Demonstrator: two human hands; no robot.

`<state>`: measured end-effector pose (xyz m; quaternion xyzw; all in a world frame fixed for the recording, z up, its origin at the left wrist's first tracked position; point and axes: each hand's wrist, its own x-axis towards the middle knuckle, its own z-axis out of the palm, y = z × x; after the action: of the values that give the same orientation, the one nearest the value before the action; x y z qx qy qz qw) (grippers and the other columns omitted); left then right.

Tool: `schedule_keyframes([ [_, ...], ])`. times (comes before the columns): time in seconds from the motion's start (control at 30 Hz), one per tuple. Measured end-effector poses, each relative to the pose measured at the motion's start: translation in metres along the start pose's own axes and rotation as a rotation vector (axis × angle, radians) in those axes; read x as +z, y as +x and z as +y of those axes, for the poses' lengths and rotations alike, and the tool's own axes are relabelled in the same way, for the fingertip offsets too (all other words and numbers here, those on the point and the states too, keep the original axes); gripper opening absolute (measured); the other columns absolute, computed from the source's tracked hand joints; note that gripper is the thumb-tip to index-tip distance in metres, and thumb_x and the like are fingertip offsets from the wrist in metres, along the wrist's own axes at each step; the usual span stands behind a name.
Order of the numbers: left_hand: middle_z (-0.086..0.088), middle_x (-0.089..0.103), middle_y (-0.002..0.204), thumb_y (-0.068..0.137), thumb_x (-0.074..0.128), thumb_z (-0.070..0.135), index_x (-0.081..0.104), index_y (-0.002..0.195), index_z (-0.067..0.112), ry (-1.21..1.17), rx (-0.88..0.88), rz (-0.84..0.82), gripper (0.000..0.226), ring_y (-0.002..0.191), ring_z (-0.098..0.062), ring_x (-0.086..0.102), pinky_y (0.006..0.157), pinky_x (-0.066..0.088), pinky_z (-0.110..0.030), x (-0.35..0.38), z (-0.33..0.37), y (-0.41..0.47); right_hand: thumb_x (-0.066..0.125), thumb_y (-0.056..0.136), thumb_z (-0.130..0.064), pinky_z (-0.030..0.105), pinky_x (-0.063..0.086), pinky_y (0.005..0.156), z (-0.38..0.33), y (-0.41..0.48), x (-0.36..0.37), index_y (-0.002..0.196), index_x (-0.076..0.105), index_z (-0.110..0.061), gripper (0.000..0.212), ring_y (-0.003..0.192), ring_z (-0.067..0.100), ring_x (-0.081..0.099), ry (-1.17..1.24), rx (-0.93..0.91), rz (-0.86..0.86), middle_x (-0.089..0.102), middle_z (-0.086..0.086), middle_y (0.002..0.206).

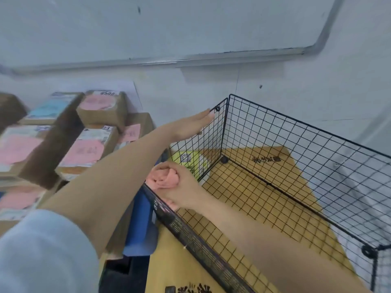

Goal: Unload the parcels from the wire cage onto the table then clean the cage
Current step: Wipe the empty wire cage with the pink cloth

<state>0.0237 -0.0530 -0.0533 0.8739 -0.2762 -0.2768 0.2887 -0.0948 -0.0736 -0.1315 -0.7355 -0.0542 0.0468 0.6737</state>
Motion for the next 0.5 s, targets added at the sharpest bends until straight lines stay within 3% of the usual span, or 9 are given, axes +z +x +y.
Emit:
schedule_keyframes([
  [0.1,0.006,0.023,0.156,0.09,0.009,0.07,0.007,0.151,0.034,-0.018,-0.071,0.01,0.07,0.129,-0.018,0.045,0.112,0.027,-0.045,0.0,-0.004,-0.022,0.075,0.074,0.002,0.011,0.051,0.062,0.0,-0.005,0.0,0.11,0.059,-0.012,0.043,0.081,-0.001,0.059,-0.009,0.026,0.024,0.062,0.0,0.103],
  [0.17,0.003,0.023,0.156,0.095,0.01,0.062,0.011,0.151,0.029,-0.011,-0.107,0.04,0.065,0.134,-0.018,0.039,0.11,0.021,-0.032,0.002,-0.001,-0.04,0.074,0.075,0.0,0.014,0.053,0.059,-0.004,-0.012,-0.003,0.114,0.057,-0.017,0.046,0.082,0.0,0.06,0.001,0.057,0.031,0.06,-0.006,0.105],
  [0.27,0.005,0.024,0.154,0.101,0.011,0.05,0.019,0.151,0.021,0.042,-0.16,0.146,0.058,0.141,-0.015,0.025,0.094,0.015,-0.01,0.01,0.01,-0.067,0.074,0.075,0.002,0.021,0.057,0.058,-0.007,-0.024,-0.008,0.116,0.056,-0.02,0.05,0.085,0.007,0.063,0.011,0.087,0.073,0.059,-0.005,0.11],
  [0.37,0.003,0.027,0.155,0.099,0.015,0.054,0.027,0.149,0.024,0.169,-0.229,0.316,0.06,0.143,-0.017,0.021,0.104,0.012,-0.021,0.022,0.012,-0.089,0.072,0.075,0.004,0.02,0.056,0.056,-0.013,-0.043,-0.022,0.116,0.055,-0.021,0.05,0.083,0.007,0.061,0.013,0.107,0.067,0.058,-0.005,0.107],
  [0.5,-0.011,0.032,0.152,0.098,0.024,0.056,0.035,0.146,0.022,0.301,-0.378,0.497,0.06,0.14,-0.027,0.025,0.11,0.021,-0.034,0.048,0.006,-0.107,0.071,0.078,0.001,0.022,0.056,0.053,-0.018,-0.078,-0.044,0.113,0.053,-0.023,0.046,0.082,0.009,0.061,-0.069,0.136,0.024,0.056,-0.005,0.105],
])
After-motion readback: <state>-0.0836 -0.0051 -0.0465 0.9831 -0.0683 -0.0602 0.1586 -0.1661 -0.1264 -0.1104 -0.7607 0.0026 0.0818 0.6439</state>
